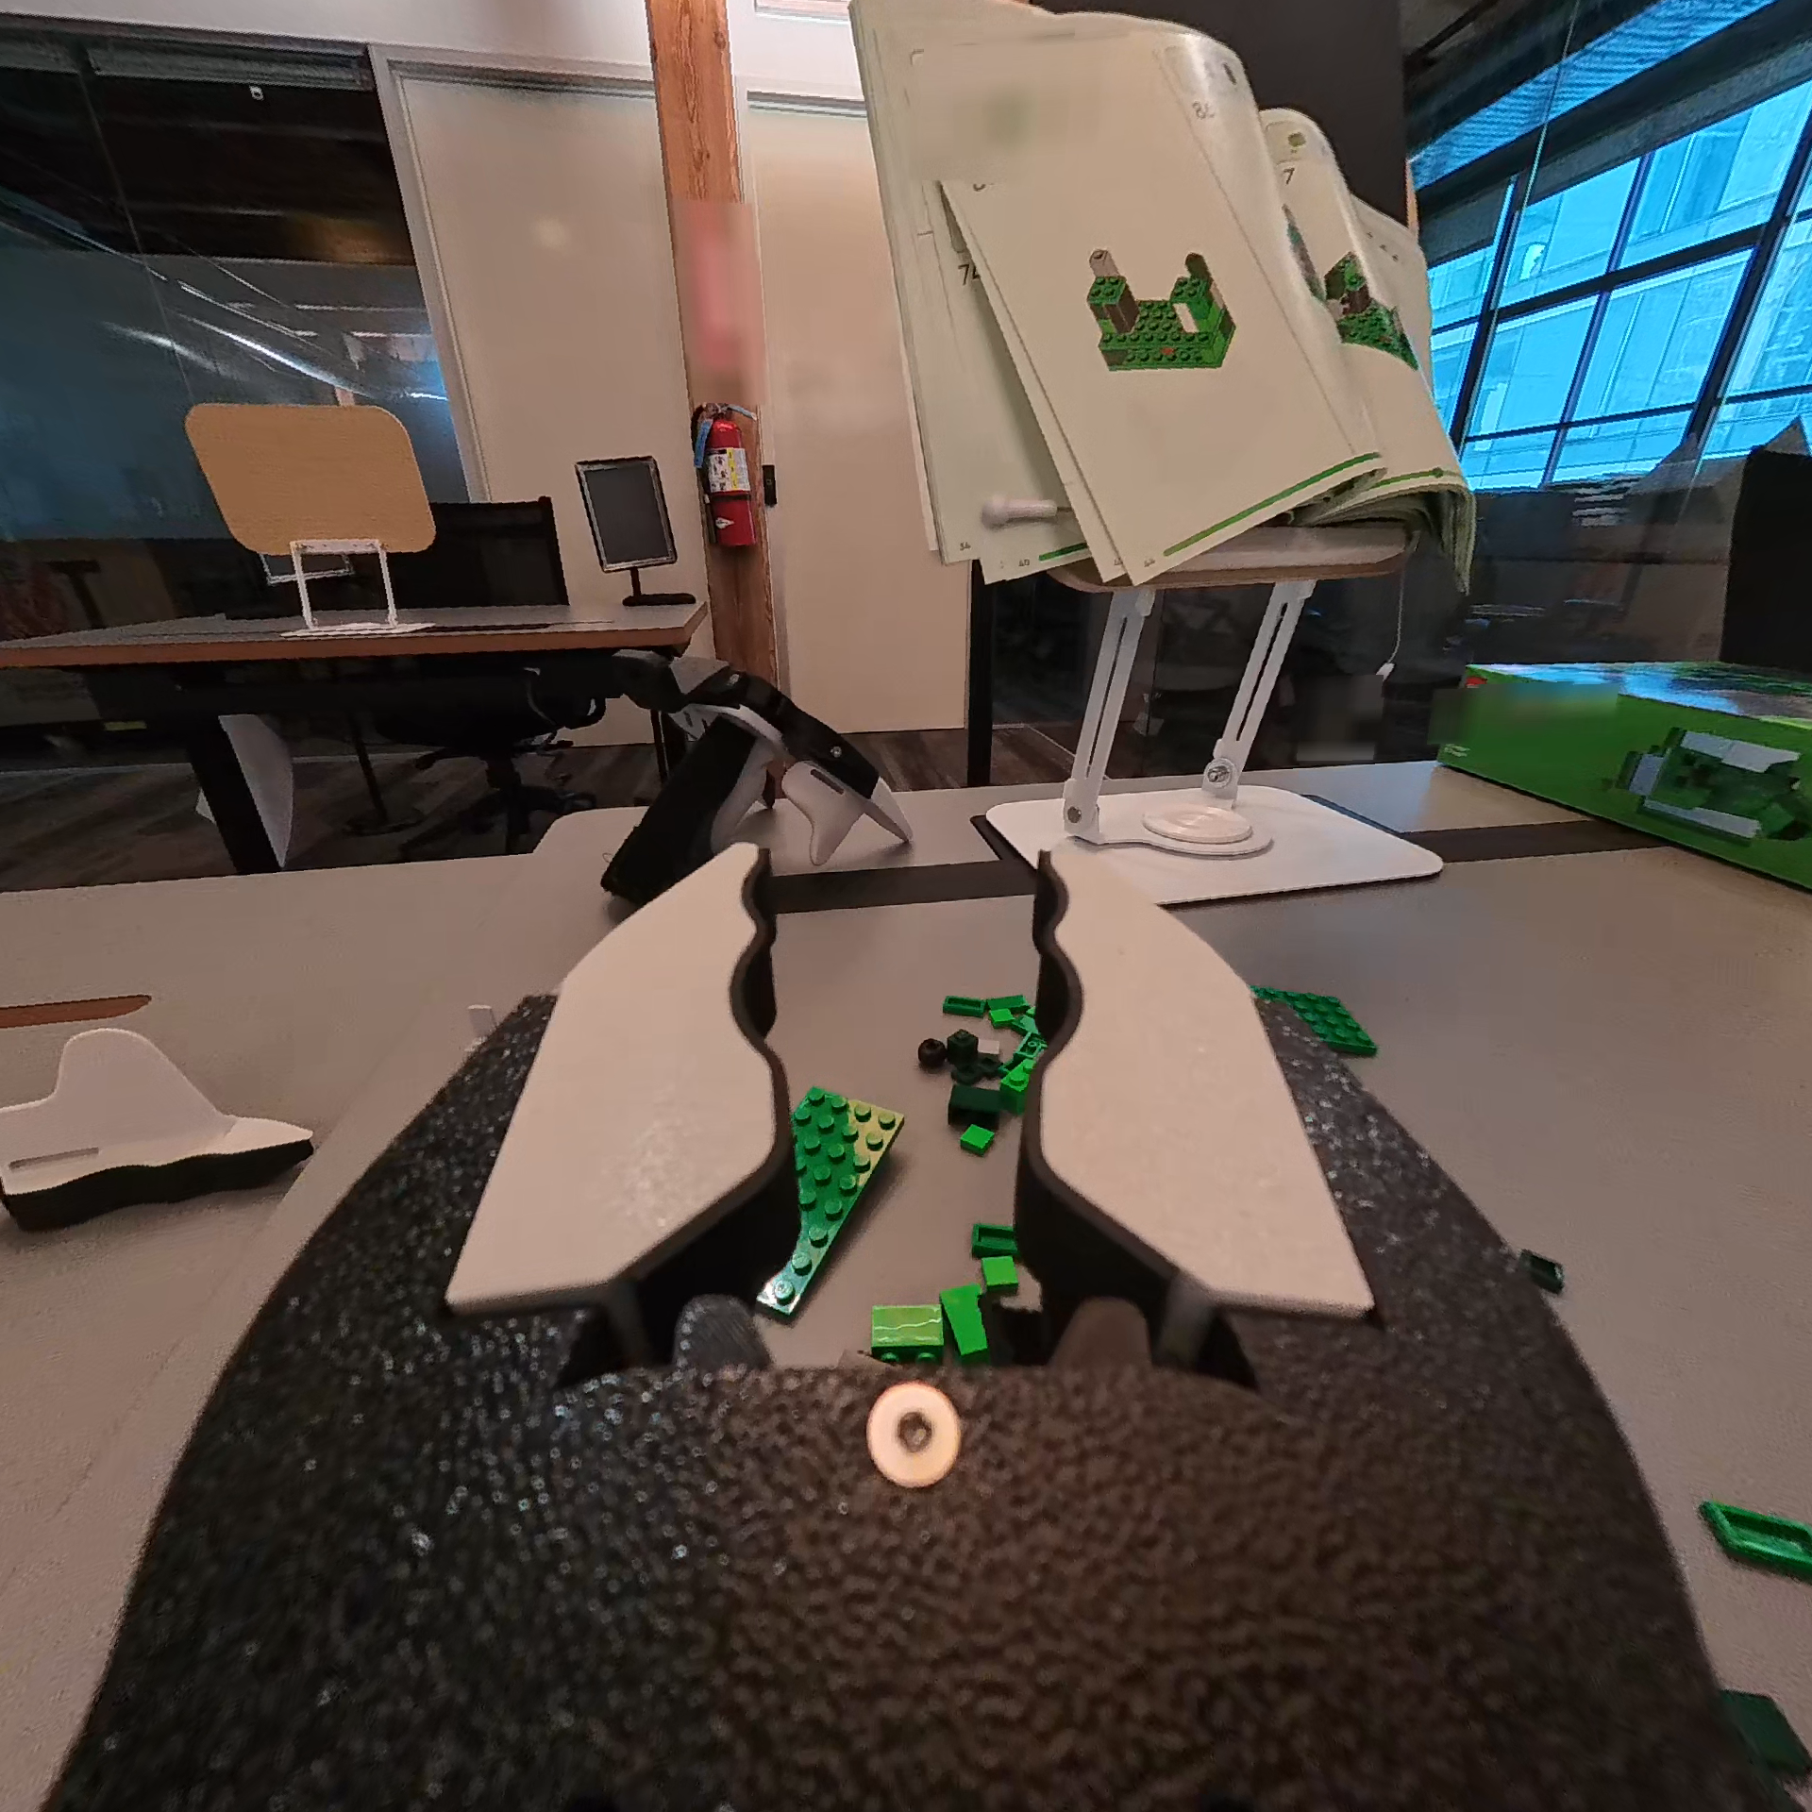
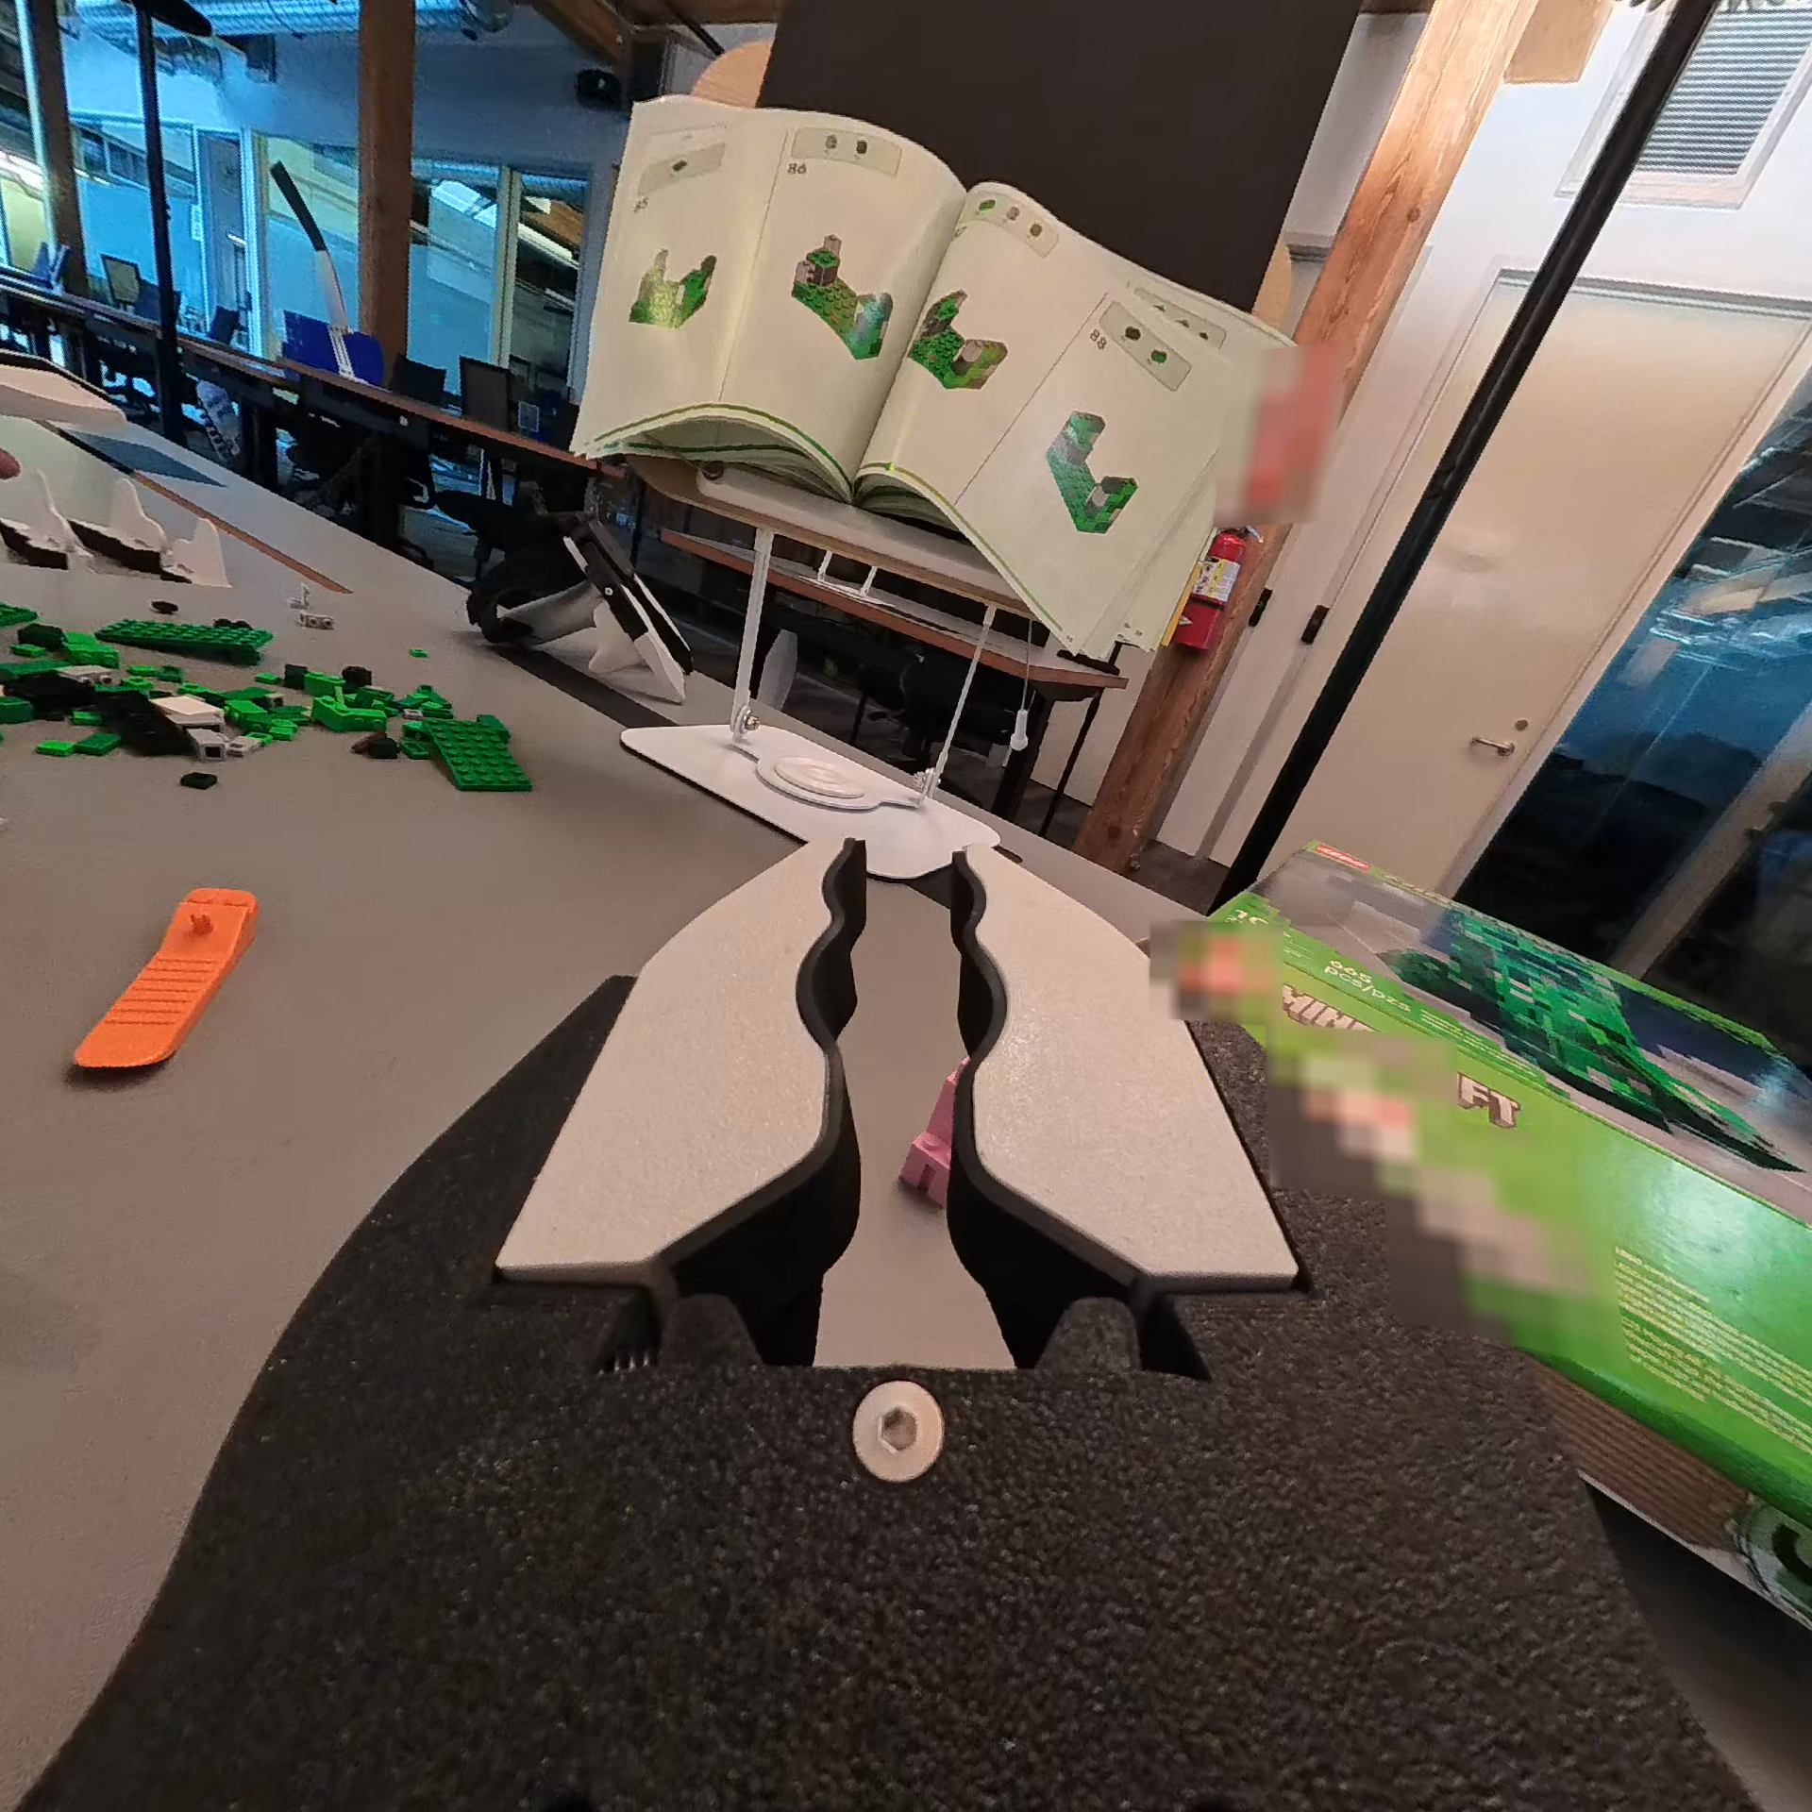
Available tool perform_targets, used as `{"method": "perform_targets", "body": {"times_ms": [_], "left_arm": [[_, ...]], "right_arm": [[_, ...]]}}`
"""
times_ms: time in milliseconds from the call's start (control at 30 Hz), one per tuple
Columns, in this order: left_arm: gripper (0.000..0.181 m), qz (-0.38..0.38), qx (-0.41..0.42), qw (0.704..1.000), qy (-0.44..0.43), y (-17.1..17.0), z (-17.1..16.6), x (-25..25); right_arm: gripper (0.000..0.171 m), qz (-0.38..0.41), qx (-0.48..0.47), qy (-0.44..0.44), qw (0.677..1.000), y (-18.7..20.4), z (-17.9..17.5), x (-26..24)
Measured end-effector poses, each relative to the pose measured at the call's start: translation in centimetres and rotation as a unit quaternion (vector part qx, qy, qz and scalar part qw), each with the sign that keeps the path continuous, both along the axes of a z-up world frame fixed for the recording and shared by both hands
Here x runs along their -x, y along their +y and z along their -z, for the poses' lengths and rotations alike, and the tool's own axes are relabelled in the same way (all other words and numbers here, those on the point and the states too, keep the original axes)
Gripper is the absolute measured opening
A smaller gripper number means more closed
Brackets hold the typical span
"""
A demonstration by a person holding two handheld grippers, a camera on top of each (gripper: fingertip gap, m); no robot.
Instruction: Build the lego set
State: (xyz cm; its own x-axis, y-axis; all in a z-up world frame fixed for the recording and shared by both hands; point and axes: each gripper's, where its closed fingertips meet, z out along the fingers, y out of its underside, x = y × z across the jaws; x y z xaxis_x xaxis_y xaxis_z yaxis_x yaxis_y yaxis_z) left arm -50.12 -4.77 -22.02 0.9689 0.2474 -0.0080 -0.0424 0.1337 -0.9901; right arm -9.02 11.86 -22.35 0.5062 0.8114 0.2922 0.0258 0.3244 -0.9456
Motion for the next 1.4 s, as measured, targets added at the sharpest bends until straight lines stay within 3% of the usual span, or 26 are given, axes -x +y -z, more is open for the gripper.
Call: {"method": "perform_targets", "body": {"times_ms": [1400], "left_arm": [[0.038,0.000,-0.005,1.000,-0.013,-0.08,-0.01,0.23]], "right_arm": [[0.014,-0.004,-0.008,-0.010,1.000,-0.25,0.16,0.22]]}}
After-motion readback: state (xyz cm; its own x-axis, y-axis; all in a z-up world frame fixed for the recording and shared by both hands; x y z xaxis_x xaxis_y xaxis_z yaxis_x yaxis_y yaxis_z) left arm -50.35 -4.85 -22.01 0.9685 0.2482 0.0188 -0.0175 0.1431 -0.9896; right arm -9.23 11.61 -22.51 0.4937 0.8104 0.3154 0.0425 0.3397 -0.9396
